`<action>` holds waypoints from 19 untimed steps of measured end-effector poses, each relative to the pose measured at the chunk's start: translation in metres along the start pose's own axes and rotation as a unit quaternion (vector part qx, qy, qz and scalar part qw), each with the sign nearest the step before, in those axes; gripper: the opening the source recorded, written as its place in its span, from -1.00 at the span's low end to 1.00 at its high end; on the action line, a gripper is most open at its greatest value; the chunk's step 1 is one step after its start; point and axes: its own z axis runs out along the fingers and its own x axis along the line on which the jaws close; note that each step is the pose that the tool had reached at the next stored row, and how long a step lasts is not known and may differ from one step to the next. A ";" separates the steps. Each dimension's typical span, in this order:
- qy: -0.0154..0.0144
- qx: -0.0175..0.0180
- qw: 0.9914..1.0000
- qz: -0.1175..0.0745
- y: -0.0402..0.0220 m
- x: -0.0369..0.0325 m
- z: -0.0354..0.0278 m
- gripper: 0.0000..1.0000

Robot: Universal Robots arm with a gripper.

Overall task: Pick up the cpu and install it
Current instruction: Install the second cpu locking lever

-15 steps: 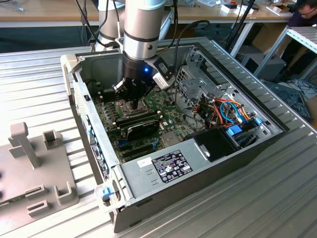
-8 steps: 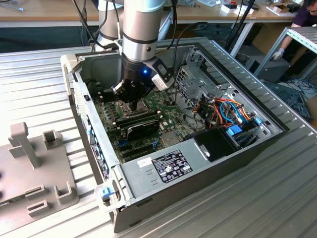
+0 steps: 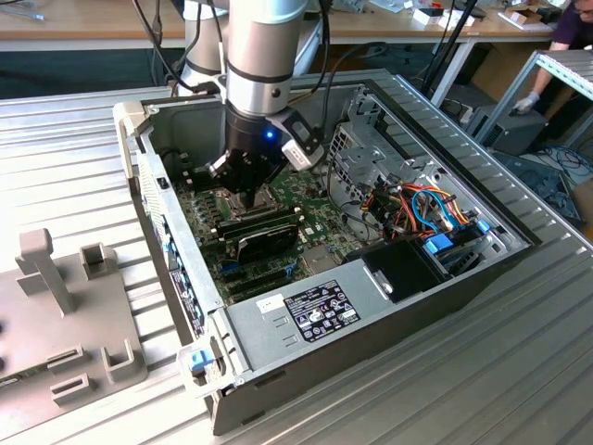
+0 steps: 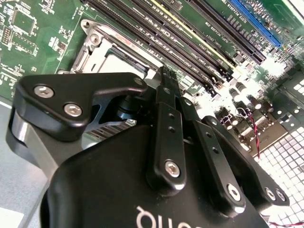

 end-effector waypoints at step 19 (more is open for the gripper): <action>0.000 0.002 1.000 0.000 0.0010 0.0102 0.0014 -0.79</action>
